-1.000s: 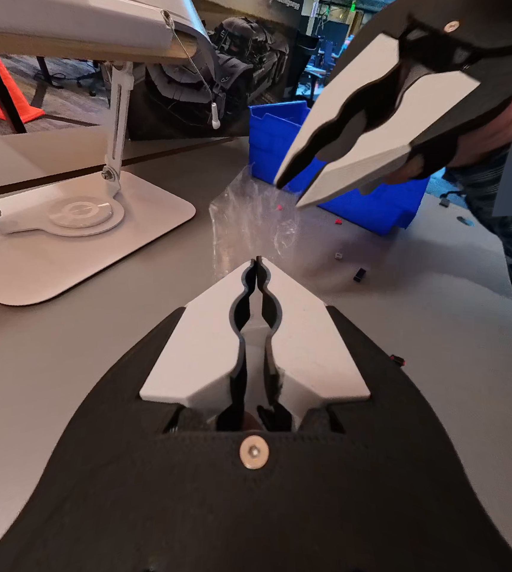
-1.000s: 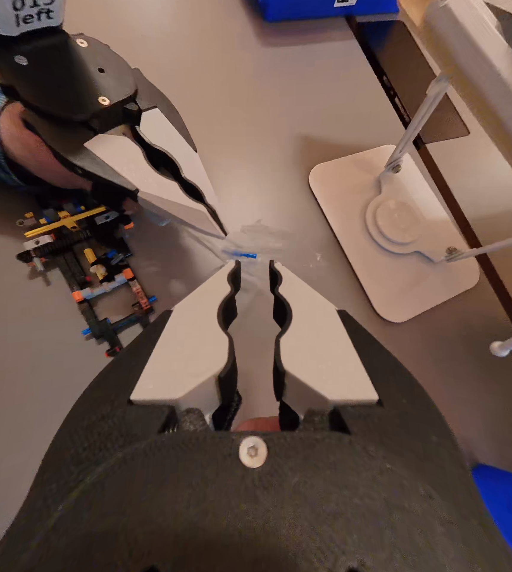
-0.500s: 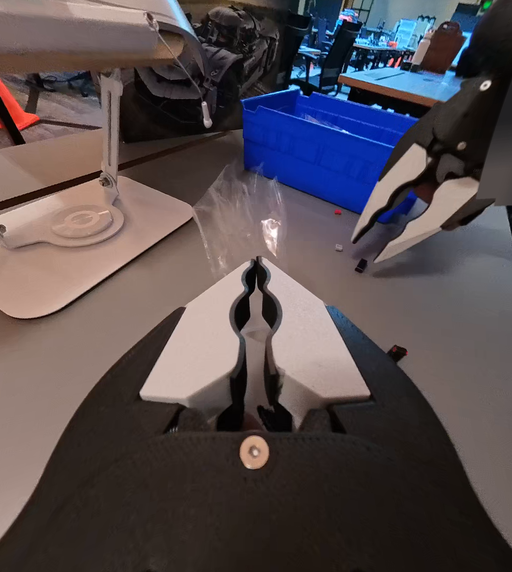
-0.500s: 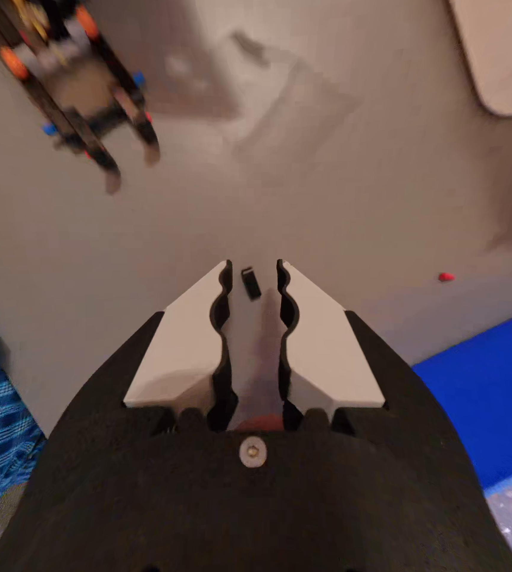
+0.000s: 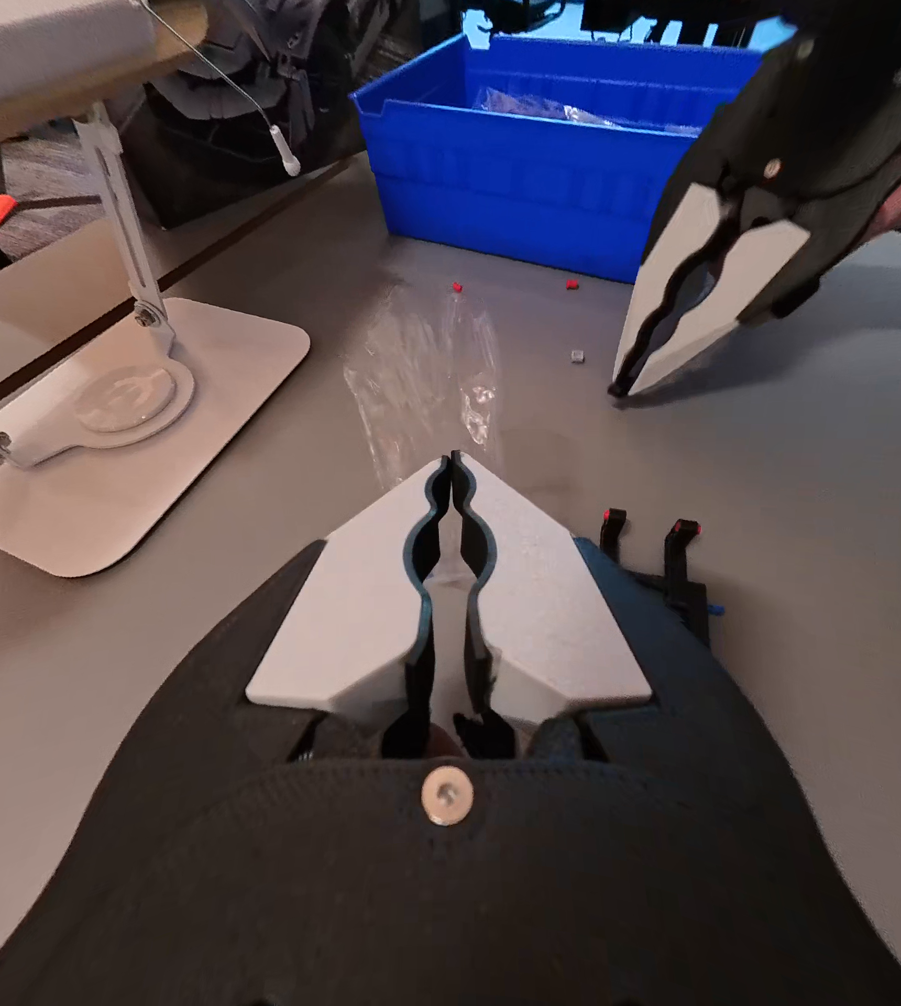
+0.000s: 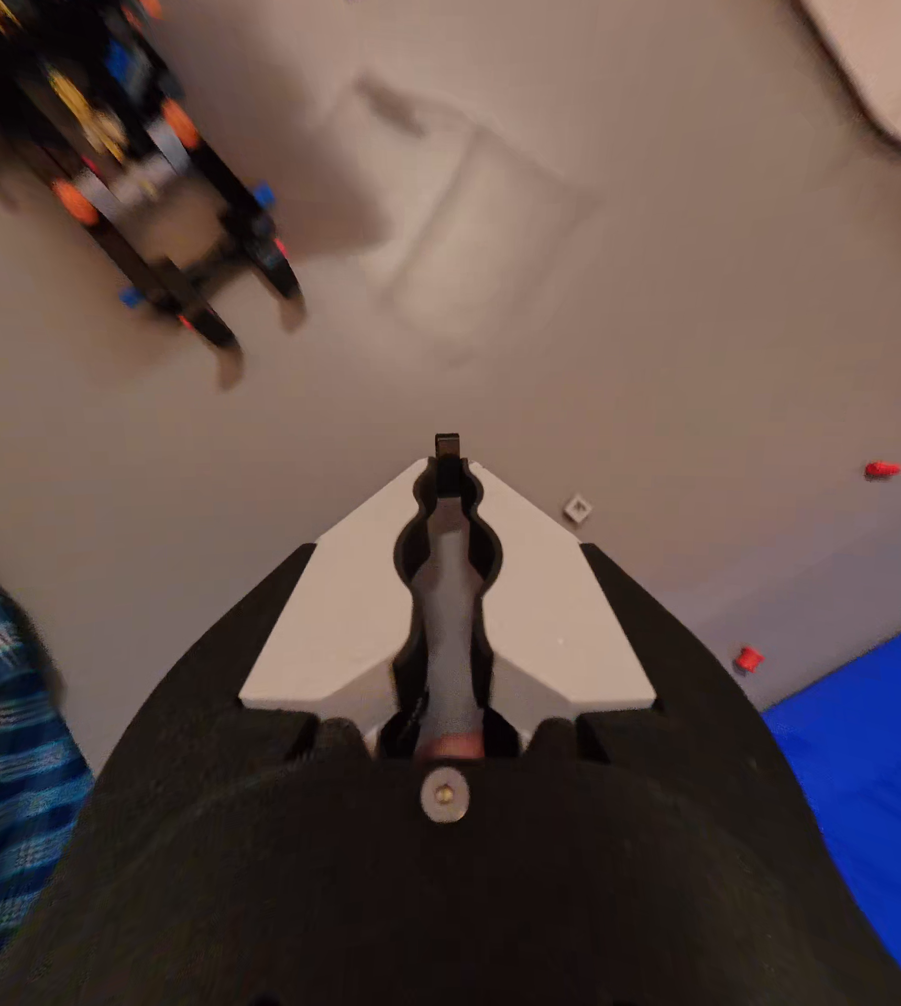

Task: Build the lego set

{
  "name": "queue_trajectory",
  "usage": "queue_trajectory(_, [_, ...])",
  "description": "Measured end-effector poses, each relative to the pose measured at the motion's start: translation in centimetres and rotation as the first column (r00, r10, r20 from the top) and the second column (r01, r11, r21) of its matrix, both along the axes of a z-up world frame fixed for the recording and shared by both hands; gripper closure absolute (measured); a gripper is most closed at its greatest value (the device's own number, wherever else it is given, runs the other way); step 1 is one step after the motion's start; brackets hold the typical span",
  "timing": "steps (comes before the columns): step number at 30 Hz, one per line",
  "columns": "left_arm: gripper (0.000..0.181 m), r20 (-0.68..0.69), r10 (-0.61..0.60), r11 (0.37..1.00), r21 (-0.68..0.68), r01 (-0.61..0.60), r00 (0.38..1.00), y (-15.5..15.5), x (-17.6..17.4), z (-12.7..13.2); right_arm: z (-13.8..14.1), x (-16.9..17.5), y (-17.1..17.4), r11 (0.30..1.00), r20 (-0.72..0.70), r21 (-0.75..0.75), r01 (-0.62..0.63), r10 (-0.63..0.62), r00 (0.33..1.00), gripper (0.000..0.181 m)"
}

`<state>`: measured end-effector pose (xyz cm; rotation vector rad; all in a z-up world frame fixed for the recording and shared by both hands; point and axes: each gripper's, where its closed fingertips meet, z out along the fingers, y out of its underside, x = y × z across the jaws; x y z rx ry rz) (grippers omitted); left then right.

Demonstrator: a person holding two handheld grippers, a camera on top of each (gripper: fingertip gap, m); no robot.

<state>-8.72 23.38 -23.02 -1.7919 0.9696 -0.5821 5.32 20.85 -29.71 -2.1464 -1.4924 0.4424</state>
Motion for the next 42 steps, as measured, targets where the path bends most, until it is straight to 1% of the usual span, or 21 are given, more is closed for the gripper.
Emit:
queue_trajectory(1, [0.181, -0.011, -0.005, 1.0, 0.0, 0.005, 1.0, -0.1, -0.1, -0.1, 1.0, -0.7, 0.1, 1.0, -0.051, 0.007, -0.002, 0.002, 0.999, 0.177])
queue_trajectory(3, [0.181, -0.03, -0.024, 1.0, -0.011, 0.023, 0.999, -0.4, 0.1, -0.5, 3.2, -2.3, 0.1, 0.999, -0.154, 0.022, -0.025, 0.028, 0.988, 0.177])
queue_trajectory(6, [0.181, -0.068, -0.059, 0.998, -0.032, 0.057, 0.996, -1.0, 0.7, -1.6, 6.1, -4.4, 0.3, 0.998, -0.265, 0.04, -0.057, 0.066, 0.962, 0.177])
queue_trajectory(8, [0.181, -0.092, -0.075, 0.996, -0.048, 0.071, 0.993, -1.3, 1.1, -2.4, 7.5, -5.7, 0.5, 0.997, -0.324, 0.03, -0.071, 0.077, 0.943, 0.177])
queue_trajectory(10, [0.181, -0.099, -0.086, 0.995, -0.06, 0.081, 0.991, -1.5, 1.4, -2.9, 8.1, -6.8, 0.5, 0.996, -0.356, 0.018, -0.091, 0.091, 0.93, 0.177])
queue_trajectory(17, [0.181, -0.077, -0.093, 0.991, -0.099, 0.085, 0.993, -1.4, 1.6, -3.8, 6.2, -8.7, 0.3, 0.99, -0.362, -0.046, -0.132, 0.107, 0.926, 0.177])
queue_trajectory(25, [0.181, -0.006, -0.087, 0.986, -0.145, 0.085, 0.996, -1.1, 1.6, -3.8, 4.4, -9.6, 0.0, 0.981, -0.322, -0.067, -0.18, 0.15, 0.935, 0.177])
queue_trajectory(27, [0.181, 0.017, -0.088, 0.984, -0.155, 0.09, 0.996, -1.1, 1.7, -3.7, 3.9, -9.8, 0.3, 0.982, -0.296, -0.059, -0.182, 0.157, 0.942, 0.177])
queue_trajectory(30, [0.181, 0.03, -0.088, 0.982, -0.162, 0.092, 0.996, -1.0, 1.7, -3.7, 2.8, -10.3, 0.9, 0.983, -0.219, -0.042, -0.18, 0.167, 0.961, 0.177])
queue_trajectory(34, [0.181, 0.072, -0.086, 0.979, -0.18, 0.098, 0.994, -1.0, 1.7, -3.4, 1.9, -11.6, 1.4, 0.98, -0.137, -0.012, -0.199, 0.195, 0.971, 0.176])
queue_trajectory(36, [0.181, 0.087, -0.082, 0.978, -0.187, 0.097, 0.993, -0.9, 1.6, -3.3, 2.0, -12.3, 1.9, 0.978, -0.129, 0.01, -0.206, 0.206, 0.97, 0.164])
queue_trajectory(37, [0.181, 0.097, -0.079, 0.977, -0.191, 0.097, 0.992, -0.9, 1.5, -3.2, 2.2, -12.5, 2.0, 0.979, -0.137, 0.009, -0.204, 0.203, 0.97, 0.162])
queue_trajectory(39, [0.181, 0.123, -0.074, 0.975, -0.2, 0.098, 0.99, -0.8, 1.4, -3.0, 2.9, -12.5, 2.2, 0.98, -0.177, 0.003, -0.2, 0.197, 0.964, 0.163])
queue_trajectory(42, [0.181, 0.157, -0.066, 0.972, -0.213, 0.099, 0.985, -0.6, 1.1, -2.8, 4.7, -11.6, 2.7, 0.984, -0.24, 0.03, -0.174, 0.176, 0.955, 0.163])
